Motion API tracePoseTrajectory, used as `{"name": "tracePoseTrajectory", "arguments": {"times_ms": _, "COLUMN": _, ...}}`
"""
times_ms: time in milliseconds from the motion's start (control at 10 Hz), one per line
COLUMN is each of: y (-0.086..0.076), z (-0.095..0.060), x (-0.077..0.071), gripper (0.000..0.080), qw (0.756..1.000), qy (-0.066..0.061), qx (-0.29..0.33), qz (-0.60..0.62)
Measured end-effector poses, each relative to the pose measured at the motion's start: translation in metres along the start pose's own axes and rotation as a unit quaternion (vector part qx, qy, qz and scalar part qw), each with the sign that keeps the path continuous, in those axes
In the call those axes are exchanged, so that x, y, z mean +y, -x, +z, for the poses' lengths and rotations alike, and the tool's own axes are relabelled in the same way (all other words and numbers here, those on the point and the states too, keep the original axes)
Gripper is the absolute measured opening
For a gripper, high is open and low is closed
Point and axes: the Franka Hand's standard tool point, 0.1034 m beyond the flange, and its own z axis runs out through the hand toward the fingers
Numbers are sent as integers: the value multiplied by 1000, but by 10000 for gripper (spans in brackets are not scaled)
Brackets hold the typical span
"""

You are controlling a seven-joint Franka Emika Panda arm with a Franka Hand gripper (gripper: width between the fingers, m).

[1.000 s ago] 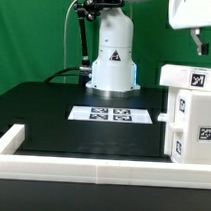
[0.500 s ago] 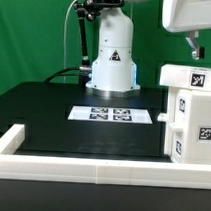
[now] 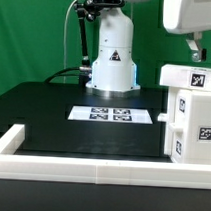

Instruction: Assemble cabinet

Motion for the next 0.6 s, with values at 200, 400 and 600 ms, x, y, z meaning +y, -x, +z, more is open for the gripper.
{"name": "tracePoseTrajectory", "arguments": {"times_ms": 200, "y": 2, "z": 2, "x": 7, "gripper": 796, "qw": 993, "qy": 4, "qx": -6, "qz": -114}}
{"name": "tracePoseTrajectory", "arguments": {"times_ms": 400, "y": -3, "z": 4, "x": 11, "gripper": 796, "qw": 973, "qy": 36, "qx": -36, "qz": -225}}
{"name": "tracePoseTrajectory", "arguments": {"times_ms": 600, "y": -4, "z": 7, "x": 13, "gripper": 796, "qw": 955, "qy": 46, "qx": -50, "qz": -290}}
